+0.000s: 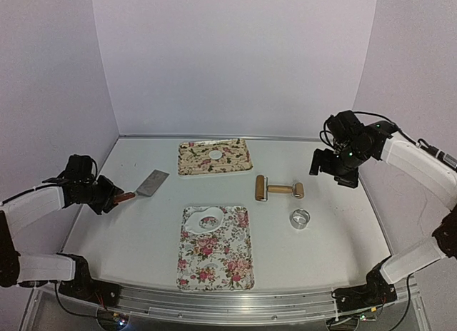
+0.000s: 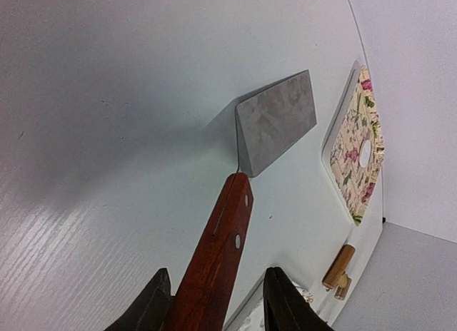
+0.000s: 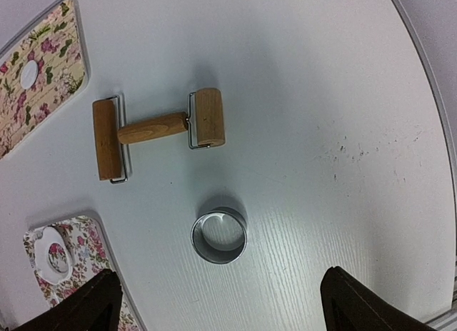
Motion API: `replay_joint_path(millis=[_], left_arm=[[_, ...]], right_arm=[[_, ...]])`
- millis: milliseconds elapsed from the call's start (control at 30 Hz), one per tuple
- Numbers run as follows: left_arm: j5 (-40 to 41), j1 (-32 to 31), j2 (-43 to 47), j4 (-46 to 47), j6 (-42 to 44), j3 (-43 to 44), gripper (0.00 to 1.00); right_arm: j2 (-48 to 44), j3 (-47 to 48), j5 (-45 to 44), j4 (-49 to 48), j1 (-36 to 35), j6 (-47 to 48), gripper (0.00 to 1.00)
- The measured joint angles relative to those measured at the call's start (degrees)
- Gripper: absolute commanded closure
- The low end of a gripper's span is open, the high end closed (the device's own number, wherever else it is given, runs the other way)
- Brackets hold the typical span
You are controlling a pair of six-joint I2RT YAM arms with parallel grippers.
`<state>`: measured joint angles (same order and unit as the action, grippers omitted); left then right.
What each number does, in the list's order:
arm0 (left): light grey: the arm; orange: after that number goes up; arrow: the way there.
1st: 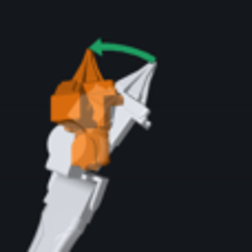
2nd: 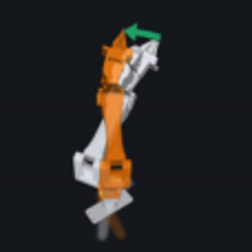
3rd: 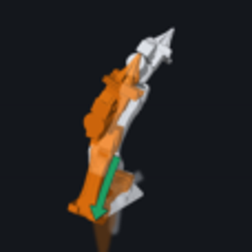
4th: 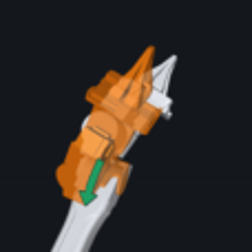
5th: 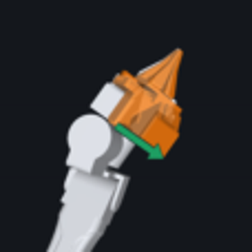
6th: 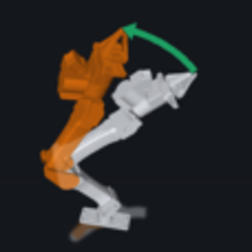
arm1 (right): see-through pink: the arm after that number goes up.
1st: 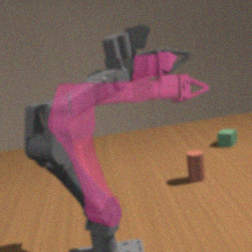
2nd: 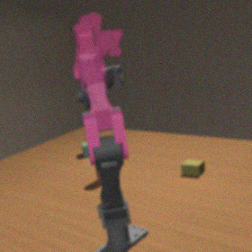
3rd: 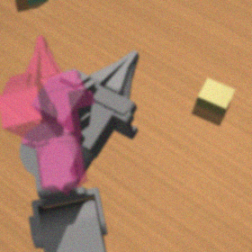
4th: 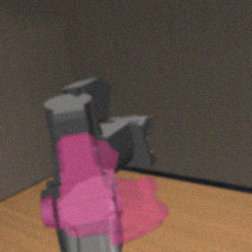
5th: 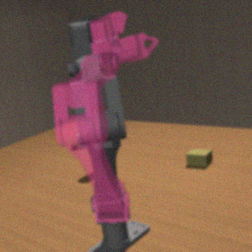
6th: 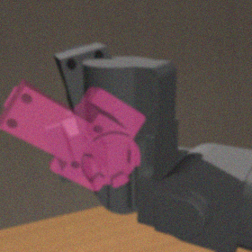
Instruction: Roll out the dumpling wrappers from the dough
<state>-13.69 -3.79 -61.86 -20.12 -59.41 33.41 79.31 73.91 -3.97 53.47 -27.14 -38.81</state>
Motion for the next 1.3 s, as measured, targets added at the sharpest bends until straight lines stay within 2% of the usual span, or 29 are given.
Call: replay_joint_path(millis=[133, 333, 433, 667, 867, 1100, 1300], left_arm=[[1.64, 0.00, 1.43, -2.04, 1.41, -0.03, 0.39], [5.05, 0.00, 4.17, -6.13, 3.46, 0.21, 0.16], [7.46, 0.00, 5.87, -9.22, 4.37, 1.25, 0.10], [15.67, 0.00, 12.00, -17.73, 7.63, 7.34, 0.06], [20.92, 0.00, 15.08, -20.21, 17.13, 14.27, 0.05], [21.32, 0.00, 15.82, -20.22, 28.94, 18.53, 0.05], [19.46, 0.00, 21.16, -19.29, 34.07, 17.95, 0.05]], right_arm=[[-0.01, -0.07, 0.12, -0.04, 0.00, 0.70, 0.02], [-0.22, -0.14, 0.17, -0.07, 0.00, 2.25, 0.02], [-0.86, -0.39, 0.18, -0.17, 0.02, 3.16, 0.02], [-4.65, -1.13, -0.23, -0.15, 0.09, 5.78, 0.02], [-10.32, -2.56, -2.48, -0.34, 0.11, 7.84, 0.02], [-19.07, -7.86, -5.45, -1.22, 0.11, 10.27, 0.02], [-28.31, -11.68, -7.54, -1.95, 0.11, 10.60, 0.02]])
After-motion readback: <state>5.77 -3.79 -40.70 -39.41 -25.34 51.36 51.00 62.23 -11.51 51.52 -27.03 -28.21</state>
